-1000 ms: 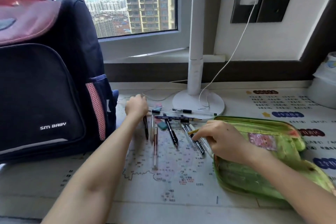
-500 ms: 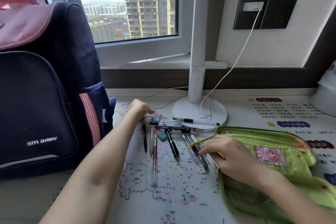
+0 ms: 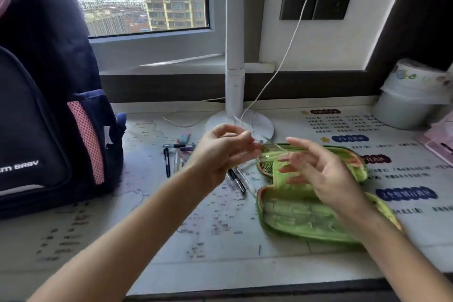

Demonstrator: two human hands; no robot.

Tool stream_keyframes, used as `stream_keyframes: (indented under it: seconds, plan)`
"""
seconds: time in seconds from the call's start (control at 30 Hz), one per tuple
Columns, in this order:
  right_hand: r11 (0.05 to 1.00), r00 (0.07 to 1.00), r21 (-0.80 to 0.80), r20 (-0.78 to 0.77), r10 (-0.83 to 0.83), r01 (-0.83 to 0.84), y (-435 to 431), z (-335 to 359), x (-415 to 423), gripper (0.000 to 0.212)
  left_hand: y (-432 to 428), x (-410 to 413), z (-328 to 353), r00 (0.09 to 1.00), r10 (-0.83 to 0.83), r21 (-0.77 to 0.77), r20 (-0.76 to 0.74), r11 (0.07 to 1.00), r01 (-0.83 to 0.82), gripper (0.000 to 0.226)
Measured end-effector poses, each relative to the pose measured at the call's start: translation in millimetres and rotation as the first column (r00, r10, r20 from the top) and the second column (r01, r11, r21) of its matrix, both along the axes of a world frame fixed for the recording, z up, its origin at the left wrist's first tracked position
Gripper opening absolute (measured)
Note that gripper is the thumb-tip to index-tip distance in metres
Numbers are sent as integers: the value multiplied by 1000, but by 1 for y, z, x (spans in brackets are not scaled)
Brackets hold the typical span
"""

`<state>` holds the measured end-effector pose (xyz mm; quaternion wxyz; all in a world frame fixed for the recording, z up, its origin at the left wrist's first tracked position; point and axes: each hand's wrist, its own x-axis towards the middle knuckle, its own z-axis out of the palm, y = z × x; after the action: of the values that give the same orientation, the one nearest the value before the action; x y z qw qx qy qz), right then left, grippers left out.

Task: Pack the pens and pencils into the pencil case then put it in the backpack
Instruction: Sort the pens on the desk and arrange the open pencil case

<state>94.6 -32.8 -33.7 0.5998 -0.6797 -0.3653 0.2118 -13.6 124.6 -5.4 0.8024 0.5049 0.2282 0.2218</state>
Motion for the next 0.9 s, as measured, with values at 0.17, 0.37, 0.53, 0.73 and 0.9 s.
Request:
stream_keyframes:
  seconds: [0.17,0.37,0.53,0.73,0.9]
  plan:
    - [993,991,24,-70,-114,116,-47,2,12,12,-55,20,-20,980,-191,114,-61,974,197,10]
    - [896,966,-411,251,-68,170,-87,-13,51,13,-33,54,-53,874,235,858,-426,411,308,47]
    - [767,735,-489,677,33,416,-81,-39,45,10,-38,77,-61,832,268,867,-486,264,422,58]
    - [830,540,-265,840,-52,491,-88,-34,41,9,-50,71,-41,919,143,865,-367,416,281,31]
    - [834,501,59,776,-383,548,-105,-3,41,4,-60,29,-33,691,-367,739,-623,17,674,31]
